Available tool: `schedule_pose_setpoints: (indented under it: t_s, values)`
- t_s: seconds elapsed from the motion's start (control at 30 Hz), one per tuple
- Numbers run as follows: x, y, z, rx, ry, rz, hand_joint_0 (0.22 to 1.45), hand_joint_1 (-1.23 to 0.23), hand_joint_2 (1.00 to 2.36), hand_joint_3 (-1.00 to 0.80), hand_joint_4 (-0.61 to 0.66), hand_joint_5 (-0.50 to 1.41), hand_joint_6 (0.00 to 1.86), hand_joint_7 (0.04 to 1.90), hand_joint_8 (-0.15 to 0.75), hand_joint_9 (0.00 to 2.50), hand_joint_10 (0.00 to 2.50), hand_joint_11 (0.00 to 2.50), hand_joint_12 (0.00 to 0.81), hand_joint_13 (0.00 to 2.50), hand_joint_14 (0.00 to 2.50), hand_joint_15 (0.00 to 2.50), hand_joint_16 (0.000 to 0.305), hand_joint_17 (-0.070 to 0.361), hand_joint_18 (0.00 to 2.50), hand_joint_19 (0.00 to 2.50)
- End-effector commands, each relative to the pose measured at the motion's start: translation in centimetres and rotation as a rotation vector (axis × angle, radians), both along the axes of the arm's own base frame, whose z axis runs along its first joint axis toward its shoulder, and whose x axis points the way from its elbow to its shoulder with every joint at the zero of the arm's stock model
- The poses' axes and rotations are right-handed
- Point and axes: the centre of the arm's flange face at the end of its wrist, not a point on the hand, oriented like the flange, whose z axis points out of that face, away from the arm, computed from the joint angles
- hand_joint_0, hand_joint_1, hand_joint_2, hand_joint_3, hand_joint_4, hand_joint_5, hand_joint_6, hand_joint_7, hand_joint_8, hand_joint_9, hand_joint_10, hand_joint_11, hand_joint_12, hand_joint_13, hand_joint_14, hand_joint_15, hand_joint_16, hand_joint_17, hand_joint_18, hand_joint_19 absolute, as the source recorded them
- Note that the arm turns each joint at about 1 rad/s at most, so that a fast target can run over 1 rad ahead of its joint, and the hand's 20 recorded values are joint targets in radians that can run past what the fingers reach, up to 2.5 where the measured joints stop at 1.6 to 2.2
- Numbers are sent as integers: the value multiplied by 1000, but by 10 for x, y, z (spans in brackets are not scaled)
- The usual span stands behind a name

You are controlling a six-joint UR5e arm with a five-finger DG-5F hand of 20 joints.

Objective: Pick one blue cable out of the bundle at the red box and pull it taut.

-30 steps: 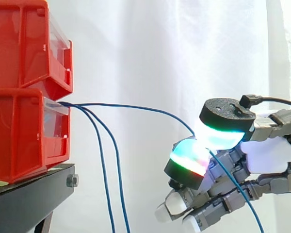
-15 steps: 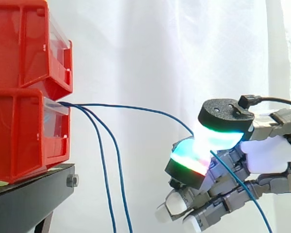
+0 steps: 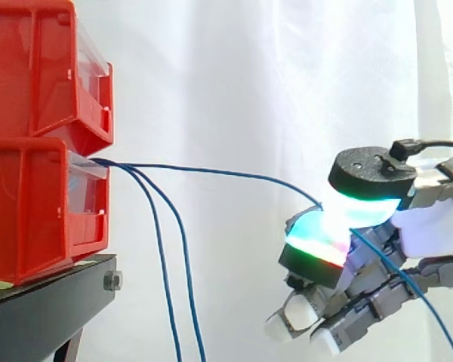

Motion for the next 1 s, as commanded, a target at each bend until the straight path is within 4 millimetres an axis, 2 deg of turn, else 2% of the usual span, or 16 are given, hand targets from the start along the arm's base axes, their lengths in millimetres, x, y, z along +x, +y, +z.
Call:
schedule_pose_setpoints:
  t_s: [0.0,0.07,0.13,0.2,0.33,0.53,0.97]
  values:
    - [-9,-2,13,-4,30,-1,595,-786,1018,-51,215,-118,890,1156,361,764,6,268,415,331,2,55,67,151,480,165]
    - [-11,-3,16,-7,37,0,595,-785,1017,-49,214,-117,890,1151,361,764,6,268,416,331,2,59,67,151,479,160]
    - [-17,-6,29,-13,40,-1,596,-785,1017,-47,213,-117,890,1153,363,764,6,266,417,332,2,58,67,152,479,165]
    - [-21,-10,33,-23,52,-4,596,-784,1017,-47,215,-116,890,1152,363,758,6,258,417,333,0,56,67,152,480,161]
    - [-31,-18,54,-52,64,-11,598,-783,1017,-51,215,-116,890,1150,363,756,6,260,417,330,2,55,68,152,478,159]
    - [-36,-23,54,-63,91,-20,601,-783,1016,-48,211,-116,890,1152,365,750,8,257,420,323,2,53,68,153,477,156]
    - [-28,-19,59,-64,23,-16,604,-782,1016,-51,207,-117,891,1146,367,735,6,253,422,319,0,55,68,154,465,160]
